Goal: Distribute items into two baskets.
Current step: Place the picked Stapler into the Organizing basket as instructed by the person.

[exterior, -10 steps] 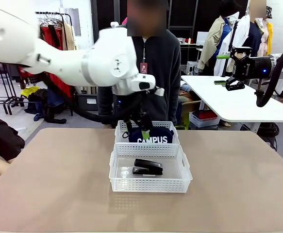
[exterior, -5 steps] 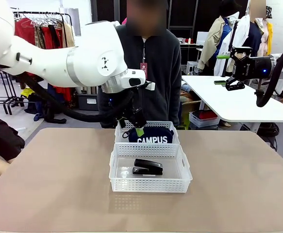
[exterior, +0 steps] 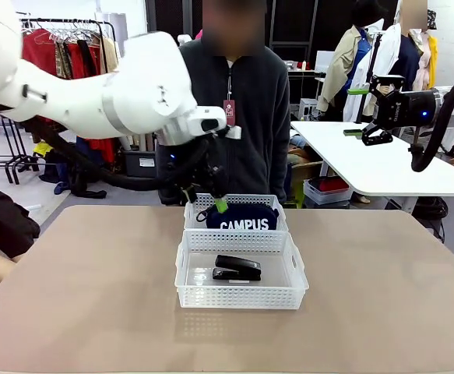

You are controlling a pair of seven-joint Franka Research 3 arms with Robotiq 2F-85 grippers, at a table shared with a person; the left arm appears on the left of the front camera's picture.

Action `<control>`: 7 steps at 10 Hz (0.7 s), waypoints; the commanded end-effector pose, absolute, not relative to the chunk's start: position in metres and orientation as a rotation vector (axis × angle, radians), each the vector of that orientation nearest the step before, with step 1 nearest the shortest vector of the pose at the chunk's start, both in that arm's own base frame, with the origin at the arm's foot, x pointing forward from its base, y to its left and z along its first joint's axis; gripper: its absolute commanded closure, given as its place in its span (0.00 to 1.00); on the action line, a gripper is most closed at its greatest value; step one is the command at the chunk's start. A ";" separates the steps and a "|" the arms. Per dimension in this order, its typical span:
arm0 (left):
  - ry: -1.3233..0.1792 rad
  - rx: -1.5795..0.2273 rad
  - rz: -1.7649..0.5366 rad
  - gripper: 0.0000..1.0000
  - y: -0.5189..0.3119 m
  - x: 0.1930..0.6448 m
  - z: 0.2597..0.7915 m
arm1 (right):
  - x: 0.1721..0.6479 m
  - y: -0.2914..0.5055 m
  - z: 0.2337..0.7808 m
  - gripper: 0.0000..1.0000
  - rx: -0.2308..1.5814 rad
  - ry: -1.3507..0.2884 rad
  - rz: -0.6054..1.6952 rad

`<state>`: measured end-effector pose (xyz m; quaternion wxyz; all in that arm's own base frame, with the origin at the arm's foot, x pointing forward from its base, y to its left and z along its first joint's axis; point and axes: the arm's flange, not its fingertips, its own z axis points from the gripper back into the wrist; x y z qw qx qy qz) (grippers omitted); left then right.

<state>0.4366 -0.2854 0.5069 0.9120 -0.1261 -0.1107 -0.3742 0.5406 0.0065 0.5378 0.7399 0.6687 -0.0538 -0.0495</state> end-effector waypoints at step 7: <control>-0.472 -0.854 -0.365 0.00 -0.108 0.448 0.593 | 0.539 0.007 0.540 0.00 1.467 -0.119 -0.105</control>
